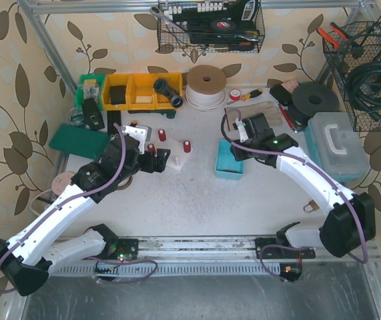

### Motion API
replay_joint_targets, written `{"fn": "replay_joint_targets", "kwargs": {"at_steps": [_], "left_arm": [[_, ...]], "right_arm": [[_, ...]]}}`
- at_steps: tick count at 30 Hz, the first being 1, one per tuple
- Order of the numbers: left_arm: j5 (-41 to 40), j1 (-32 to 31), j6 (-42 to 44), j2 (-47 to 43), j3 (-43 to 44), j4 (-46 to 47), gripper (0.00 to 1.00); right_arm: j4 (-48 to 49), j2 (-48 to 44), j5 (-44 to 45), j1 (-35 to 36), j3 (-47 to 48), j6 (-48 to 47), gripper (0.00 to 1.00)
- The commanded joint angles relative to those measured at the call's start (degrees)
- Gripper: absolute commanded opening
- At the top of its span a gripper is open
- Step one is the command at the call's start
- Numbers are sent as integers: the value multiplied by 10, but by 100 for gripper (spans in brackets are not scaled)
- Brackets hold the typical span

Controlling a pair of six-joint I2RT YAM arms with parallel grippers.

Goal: Install the large spring

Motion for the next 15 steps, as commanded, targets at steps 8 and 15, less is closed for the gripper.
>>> {"fn": "replay_joint_targets", "kwargs": {"at_steps": [8, 15], "left_arm": [[89, -5, 21, 9, -27, 73, 94], [45, -5, -82, 19, 37, -47, 89]], "right_arm": [[71, 80, -45, -2, 4, -57, 35], [2, 27, -47, -3, -5, 1, 35]]}}
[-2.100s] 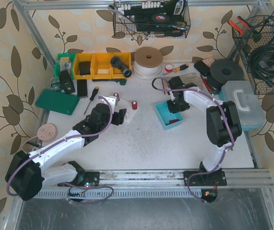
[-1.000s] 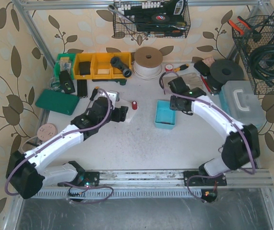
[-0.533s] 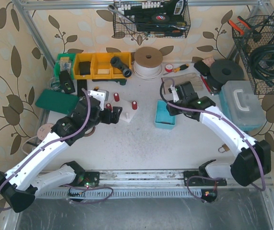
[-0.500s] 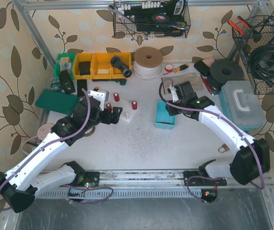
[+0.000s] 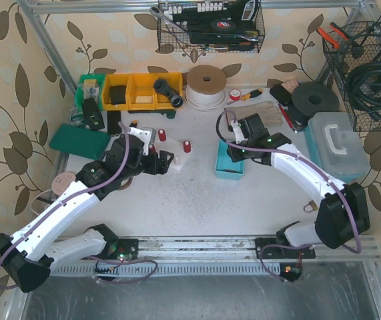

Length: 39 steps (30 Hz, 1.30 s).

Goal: Install the large spring

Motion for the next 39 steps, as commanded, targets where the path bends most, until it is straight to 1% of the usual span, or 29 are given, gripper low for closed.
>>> {"fn": "replay_joint_targets", "kwargs": {"at_steps": [1, 4, 6, 10, 14, 17, 19, 21, 23, 26, 32, 36, 39], "left_arm": [[-21, -5, -70, 6, 57, -68, 89], [-48, -5, -60, 16, 91, -117, 89], [-60, -5, -43, 28, 114, -150, 90], [-52, -5, -25, 49, 121, -178, 90], [-33, -5, -5, 44, 104, -162, 90], [-54, -5, 20, 42, 116, -163, 90], [-62, -5, 39, 49, 136, -174, 91], [-47, -5, 52, 62, 162, -189, 91], [-11, -5, 69, 76, 189, -211, 91], [2, -5, 71, 82, 215, -247, 90], [3, -5, 67, 62, 206, -254, 90], [5, -5, 79, 50, 207, -266, 90], [6, -5, 84, 38, 206, -265, 90]], "right_arm": [[-68, -46, -14, -1, 10, 30, 35], [-128, -53, 0, -2, 24, 36, 35], [-150, -55, 5, -2, 26, 33, 35], [-146, -57, 5, -3, 11, 35, 35], [-141, -32, -6, -2, 11, 18, 35], [-146, -1, 3, -2, 23, -50, 40], [-137, 19, 12, -4, 31, -111, 40], [-129, 39, 3, -13, 38, -165, 40], [-127, 62, -38, -23, 44, -208, 40], [-129, 93, -63, -25, 62, -233, 40], [-177, 177, -101, -22, 128, -262, 42], [-202, 185, -91, -14, 132, -277, 46], [-213, 185, -80, -10, 128, -284, 48]]}}
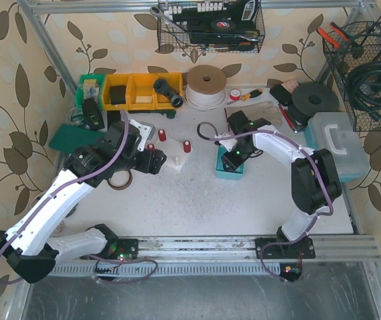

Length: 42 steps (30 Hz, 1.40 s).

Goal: Install the large spring

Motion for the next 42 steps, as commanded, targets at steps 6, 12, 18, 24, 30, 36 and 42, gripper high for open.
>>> {"fn": "replay_joint_targets", "kwargs": {"at_steps": [6, 12, 18, 24, 30, 36, 42], "left_arm": [[29, -5, 29, -41, 1, -9, 90], [29, -5, 25, -41, -16, 14, 90], [15, -5, 38, -41, -1, 7, 91], [12, -5, 34, -43, -4, 12, 91], [8, -5, 33, -34, -3, 29, 90], [18, -5, 31, -27, -7, 39, 90], [19, -5, 36, -24, -4, 36, 90]], "right_arm": [[-62, 41, 8, 14, 24, -47, 51], [-95, 89, 16, 24, 64, -61, 56], [-83, 128, 73, 30, 75, -43, 55], [-40, 121, 145, 14, 73, -11, 52], [-28, 94, 178, -3, 114, 12, 47], [-46, 65, 130, -14, 106, 2, 47], [-107, 50, 118, -15, 94, 62, 47]]}}
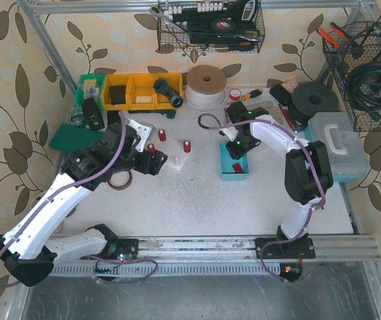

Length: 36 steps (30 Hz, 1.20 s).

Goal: Install the large spring

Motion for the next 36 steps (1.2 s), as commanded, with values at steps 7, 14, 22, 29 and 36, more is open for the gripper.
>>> {"fn": "replay_joint_targets", "kwargs": {"at_steps": [7, 14, 22, 29, 36], "left_arm": [[5, -5, 22, 4, 14, 10, 90], [6, -5, 29, 7, 20, 5, 91], [2, -5, 21, 3, 22, -1, 91], [15, -5, 15, 16, 30, 7, 90], [6, -5, 14, 14, 27, 6, 90]], "right_arm": [[-51, -24, -15, 7, -23, 178, 42], [-62, 22, 2, 31, -20, 227, 42], [-77, 64, 62, 47, -24, 282, 46], [-57, 85, 73, 45, -35, 299, 45], [-7, 75, 73, 39, -50, 292, 27]]}}
